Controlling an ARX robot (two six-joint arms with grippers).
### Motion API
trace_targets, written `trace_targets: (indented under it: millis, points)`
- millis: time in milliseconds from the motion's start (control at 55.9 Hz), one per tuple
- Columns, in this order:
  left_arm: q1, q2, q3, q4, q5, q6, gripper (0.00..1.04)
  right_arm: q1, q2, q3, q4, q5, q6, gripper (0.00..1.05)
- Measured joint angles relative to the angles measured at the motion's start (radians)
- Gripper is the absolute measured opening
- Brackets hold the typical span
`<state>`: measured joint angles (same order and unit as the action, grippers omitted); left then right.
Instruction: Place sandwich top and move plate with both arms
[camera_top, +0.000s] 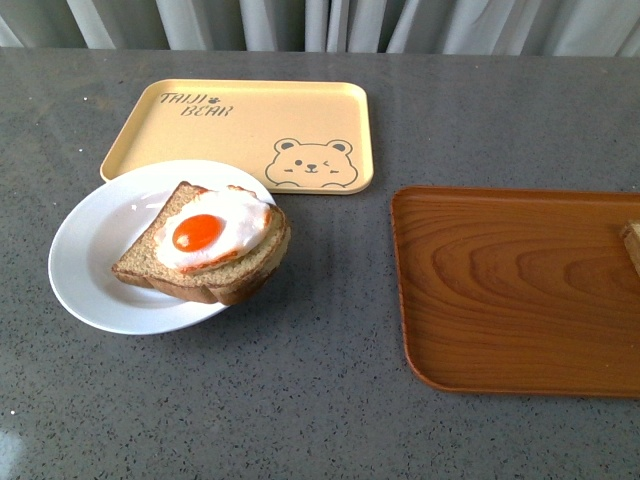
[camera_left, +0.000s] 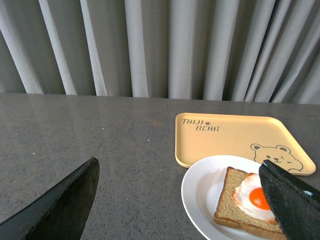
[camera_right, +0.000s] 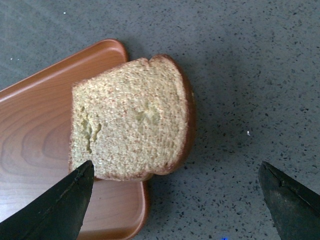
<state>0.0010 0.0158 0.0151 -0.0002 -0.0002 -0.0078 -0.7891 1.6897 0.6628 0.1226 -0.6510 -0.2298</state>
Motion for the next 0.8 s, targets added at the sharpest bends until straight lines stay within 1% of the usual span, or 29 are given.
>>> trace_targets:
  millis: [179, 429, 805]
  points:
    - [0.0, 0.0, 0.0, 0.0, 0.0, 0.0, 0.96, -0.008, 0.076, 0.019, 0.027, 0.023, 0.0, 0.96]
    - [0.0, 0.0, 0.0, 0.0, 0.0, 0.0, 0.96, 0.006, 0.126, 0.027, 0.092, 0.016, 0.033, 0.96]
    - [0.0, 0.0, 0.0, 0.0, 0.0, 0.0, 0.96, 0.097, 0.204, 0.03, 0.195, 0.04, 0.111, 0.96]
